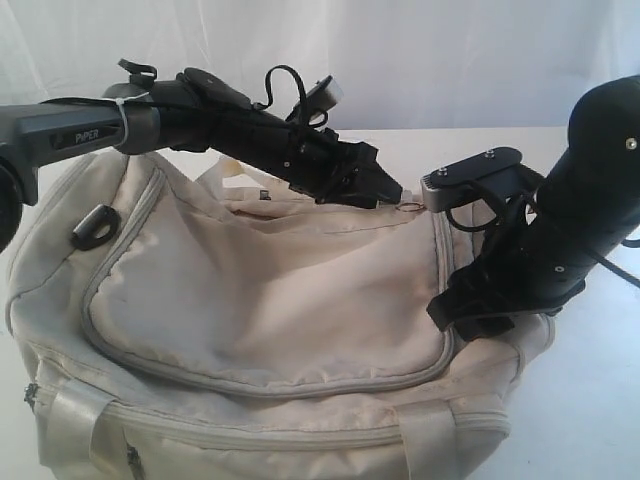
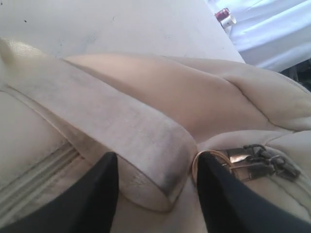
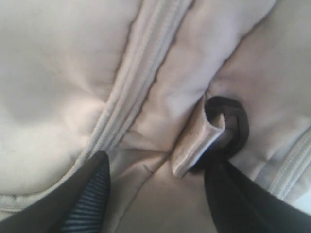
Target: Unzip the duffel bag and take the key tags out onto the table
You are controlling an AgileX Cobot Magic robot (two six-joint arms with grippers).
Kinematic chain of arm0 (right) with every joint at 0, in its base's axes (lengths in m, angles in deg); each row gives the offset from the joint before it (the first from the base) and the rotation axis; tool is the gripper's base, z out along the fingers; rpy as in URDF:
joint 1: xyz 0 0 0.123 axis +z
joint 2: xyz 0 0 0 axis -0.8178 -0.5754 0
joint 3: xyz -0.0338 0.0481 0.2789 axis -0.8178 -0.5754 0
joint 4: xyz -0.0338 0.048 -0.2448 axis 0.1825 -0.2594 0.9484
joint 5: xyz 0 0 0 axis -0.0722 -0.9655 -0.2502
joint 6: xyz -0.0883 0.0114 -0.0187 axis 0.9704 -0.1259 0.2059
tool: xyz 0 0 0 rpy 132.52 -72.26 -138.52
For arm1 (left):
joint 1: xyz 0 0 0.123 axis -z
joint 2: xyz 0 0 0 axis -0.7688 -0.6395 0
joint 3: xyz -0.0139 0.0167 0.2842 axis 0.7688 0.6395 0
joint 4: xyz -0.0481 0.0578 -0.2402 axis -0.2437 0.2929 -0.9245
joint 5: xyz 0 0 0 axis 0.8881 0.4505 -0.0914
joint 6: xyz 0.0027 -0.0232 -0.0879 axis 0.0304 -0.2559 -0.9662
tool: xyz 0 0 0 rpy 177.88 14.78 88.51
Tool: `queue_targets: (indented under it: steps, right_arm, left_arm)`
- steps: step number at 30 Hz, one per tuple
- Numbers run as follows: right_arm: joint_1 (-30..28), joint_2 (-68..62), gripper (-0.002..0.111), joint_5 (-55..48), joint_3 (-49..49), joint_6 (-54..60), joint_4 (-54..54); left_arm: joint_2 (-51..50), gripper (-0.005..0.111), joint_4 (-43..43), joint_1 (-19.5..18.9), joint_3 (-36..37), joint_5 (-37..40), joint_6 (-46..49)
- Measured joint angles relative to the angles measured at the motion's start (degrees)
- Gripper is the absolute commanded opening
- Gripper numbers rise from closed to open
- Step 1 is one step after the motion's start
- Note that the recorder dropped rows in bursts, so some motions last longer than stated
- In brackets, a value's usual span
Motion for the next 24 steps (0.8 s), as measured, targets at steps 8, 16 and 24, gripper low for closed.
queue_targets:
  steps: [8, 16, 24]
  right_arm:
    - [0.00, 0.00, 0.054, -0.23, 0.28, 0.00, 0.00]
    - [0.00, 0.00, 0.054, -0.23, 0.28, 0.00, 0.00]
    - [0.00, 0.13, 0.054, -0.52, 1.45, 0.13, 0.55]
  left_arm:
    - [-1.43, 0.015, -0.33, 0.93, -0.42, -1.10, 0.25]
    - [-0.20, 0.000, -0.12, 0.70, -4.67, -0.06, 1.41]
    - [3.47, 0.000, 6.30, 0.45, -7.31, 3.34, 0.91]
